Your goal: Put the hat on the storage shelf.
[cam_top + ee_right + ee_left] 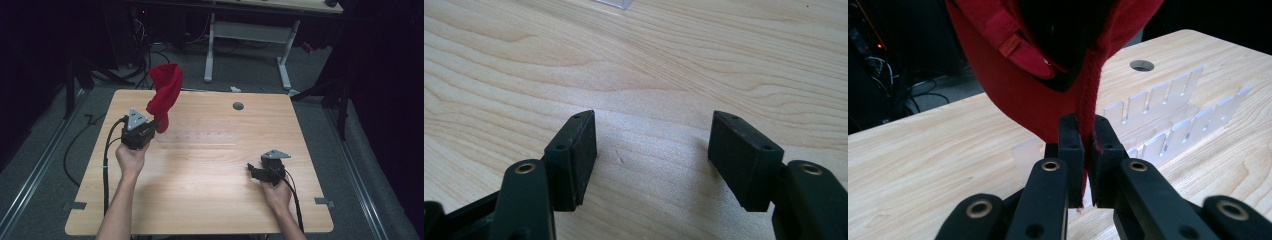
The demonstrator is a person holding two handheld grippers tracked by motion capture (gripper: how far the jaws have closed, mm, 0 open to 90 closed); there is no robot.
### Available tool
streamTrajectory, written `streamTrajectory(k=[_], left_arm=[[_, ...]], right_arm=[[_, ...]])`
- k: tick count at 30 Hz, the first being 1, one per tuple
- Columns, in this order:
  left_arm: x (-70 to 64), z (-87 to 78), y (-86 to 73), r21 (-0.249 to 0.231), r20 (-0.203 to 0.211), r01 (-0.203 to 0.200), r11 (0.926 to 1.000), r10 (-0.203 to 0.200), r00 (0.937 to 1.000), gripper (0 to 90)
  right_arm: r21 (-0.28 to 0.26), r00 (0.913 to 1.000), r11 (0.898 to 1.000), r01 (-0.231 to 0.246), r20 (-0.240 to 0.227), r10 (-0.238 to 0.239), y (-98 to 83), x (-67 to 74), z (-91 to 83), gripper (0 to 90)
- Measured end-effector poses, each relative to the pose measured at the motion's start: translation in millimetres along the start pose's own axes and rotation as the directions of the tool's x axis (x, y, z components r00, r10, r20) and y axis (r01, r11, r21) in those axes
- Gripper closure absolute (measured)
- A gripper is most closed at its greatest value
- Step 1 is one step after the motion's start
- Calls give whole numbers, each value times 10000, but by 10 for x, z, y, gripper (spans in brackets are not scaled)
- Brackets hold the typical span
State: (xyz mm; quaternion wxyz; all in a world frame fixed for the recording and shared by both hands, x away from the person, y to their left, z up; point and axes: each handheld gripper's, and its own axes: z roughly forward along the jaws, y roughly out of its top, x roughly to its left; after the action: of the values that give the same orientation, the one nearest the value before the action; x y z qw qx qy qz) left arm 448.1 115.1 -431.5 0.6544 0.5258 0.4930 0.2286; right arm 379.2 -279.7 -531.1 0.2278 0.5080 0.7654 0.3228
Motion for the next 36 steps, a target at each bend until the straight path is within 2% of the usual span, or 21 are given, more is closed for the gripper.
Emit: streamTrajectory(k=[9,17,24,30,36], left_arm=[[34,58,-71,-14,-84,155,9999,-155,9998,862],[101,69,-161,-9,-167,514,9987,-514,9985,861],[129,58,-237,181,-227,655,9977,-651,9976,859],[159,-5,-292,411,-359,693,9967,-679,9970,857],[199,-55,-335,605,-538,897,9941,-865,9948,852]], right_arm=[[1,10000,10000,16,-13,-16,0,2,0,362],[-1,10000,10000,12,-19,-12,0,4,0,362],[13,10000,10000,-4,-23,4,0,6,-2,363],[25,10000,10000,7,-36,-7,0,6,-3,362],[19,10000,10000,2,-32,-2,0,7,-2,362]])
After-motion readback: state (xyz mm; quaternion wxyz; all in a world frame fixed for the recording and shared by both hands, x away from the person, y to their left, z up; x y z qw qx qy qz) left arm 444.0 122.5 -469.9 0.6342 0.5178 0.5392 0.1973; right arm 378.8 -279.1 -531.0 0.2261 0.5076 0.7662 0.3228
